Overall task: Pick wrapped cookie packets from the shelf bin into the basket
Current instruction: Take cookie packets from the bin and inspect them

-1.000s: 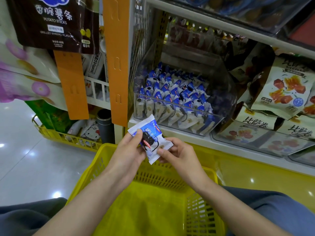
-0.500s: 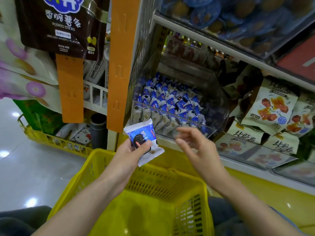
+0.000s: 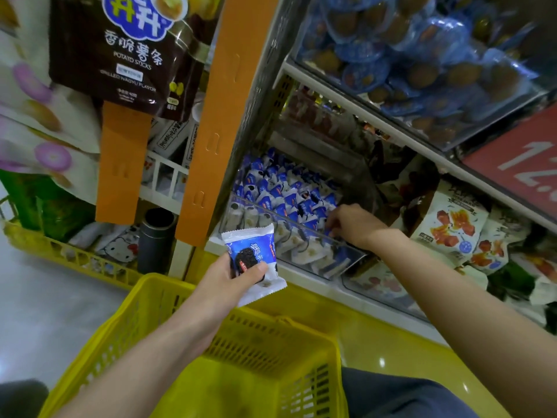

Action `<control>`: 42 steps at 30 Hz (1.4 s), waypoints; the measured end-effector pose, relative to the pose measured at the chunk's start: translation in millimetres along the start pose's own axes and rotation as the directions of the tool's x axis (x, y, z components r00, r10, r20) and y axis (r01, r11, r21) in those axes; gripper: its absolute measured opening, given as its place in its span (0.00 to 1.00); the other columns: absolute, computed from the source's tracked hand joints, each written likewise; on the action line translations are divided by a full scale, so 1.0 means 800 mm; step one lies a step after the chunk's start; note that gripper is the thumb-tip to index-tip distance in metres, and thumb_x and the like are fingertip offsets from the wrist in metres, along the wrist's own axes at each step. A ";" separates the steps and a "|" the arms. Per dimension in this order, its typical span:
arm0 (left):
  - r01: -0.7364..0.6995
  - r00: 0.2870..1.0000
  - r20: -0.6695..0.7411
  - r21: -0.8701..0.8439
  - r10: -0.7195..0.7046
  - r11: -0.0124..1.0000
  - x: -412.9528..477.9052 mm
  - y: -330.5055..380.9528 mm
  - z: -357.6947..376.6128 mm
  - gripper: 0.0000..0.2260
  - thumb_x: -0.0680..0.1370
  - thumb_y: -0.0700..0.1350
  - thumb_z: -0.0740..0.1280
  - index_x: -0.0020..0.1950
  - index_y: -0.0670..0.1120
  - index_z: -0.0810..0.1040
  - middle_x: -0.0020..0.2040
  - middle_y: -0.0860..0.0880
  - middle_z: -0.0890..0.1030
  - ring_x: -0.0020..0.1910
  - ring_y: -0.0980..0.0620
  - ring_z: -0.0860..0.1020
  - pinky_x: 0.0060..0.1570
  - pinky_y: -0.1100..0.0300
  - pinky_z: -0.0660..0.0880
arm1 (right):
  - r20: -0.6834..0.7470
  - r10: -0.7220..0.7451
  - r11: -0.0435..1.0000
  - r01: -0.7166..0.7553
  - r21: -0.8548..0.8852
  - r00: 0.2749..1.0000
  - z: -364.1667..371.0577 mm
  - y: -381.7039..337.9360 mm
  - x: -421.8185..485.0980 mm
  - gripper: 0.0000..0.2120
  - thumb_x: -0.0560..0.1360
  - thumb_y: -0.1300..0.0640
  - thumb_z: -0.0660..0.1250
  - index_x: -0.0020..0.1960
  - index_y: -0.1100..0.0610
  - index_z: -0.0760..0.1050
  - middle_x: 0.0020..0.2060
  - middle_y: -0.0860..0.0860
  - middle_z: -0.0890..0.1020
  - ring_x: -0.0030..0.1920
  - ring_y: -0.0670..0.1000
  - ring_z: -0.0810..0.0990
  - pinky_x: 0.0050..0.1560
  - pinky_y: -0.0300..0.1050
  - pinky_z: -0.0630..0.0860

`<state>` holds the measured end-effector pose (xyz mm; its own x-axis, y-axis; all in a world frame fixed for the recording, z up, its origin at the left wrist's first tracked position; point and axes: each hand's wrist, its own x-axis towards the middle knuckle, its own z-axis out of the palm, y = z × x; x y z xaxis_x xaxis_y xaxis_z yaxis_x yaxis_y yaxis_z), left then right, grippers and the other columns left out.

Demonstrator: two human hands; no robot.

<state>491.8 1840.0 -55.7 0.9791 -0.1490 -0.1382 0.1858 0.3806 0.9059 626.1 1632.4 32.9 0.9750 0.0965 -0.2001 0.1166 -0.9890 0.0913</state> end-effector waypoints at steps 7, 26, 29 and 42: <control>0.061 0.998 -0.003 -0.035 -0.061 0.998 0.002 0.001 -0.001 0.07 0.77 0.44 0.65 0.54 0.48 0.76 0.47 0.50 0.85 0.48 0.52 0.82 0.52 0.55 0.77 | -0.201 0.005 0.993 -0.028 -0.111 0.980 -0.010 -0.005 -0.008 0.08 0.76 0.62 0.60 0.44 0.54 0.77 0.47 0.51 0.79 0.45 0.51 0.77 0.38 0.40 0.69; 0.159 0.960 0.258 -0.180 -0.110 0.971 -0.023 0.017 0.000 0.19 0.68 0.49 0.70 0.58 0.45 0.78 0.51 0.44 0.83 0.44 0.46 0.82 0.45 0.49 0.81 | -0.440 -0.285 0.668 0.506 0.546 0.852 0.021 -0.099 -0.143 0.04 0.73 0.60 0.69 0.47 0.54 0.79 0.41 0.44 0.80 0.43 0.40 0.77 0.44 0.30 0.72; 0.143 0.964 0.246 -0.148 -0.104 0.979 -0.026 0.017 -0.001 0.19 0.68 0.49 0.70 0.57 0.45 0.77 0.50 0.44 0.84 0.42 0.45 0.82 0.41 0.54 0.81 | -0.316 -0.168 0.673 0.343 0.655 0.934 0.022 -0.096 -0.143 0.13 0.75 0.54 0.66 0.59 0.52 0.73 0.51 0.44 0.77 0.50 0.39 0.76 0.52 0.31 0.73; 0.144 0.949 0.296 -0.110 -0.106 0.983 -0.022 0.015 0.005 0.22 0.66 0.49 0.71 0.58 0.46 0.75 0.47 0.44 0.84 0.41 0.49 0.83 0.37 0.56 0.80 | 0.066 -0.141 0.506 0.015 0.863 0.988 0.023 -0.074 -0.145 0.11 0.74 0.56 0.68 0.55 0.57 0.76 0.46 0.52 0.84 0.41 0.42 0.79 0.38 0.30 0.72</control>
<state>476.9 1843.6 -40.8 0.8852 -0.4523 -0.1085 0.3329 0.4533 0.8268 502.6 1677.8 32.5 0.9342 0.2274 -0.2748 -0.0898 -0.5957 -0.7982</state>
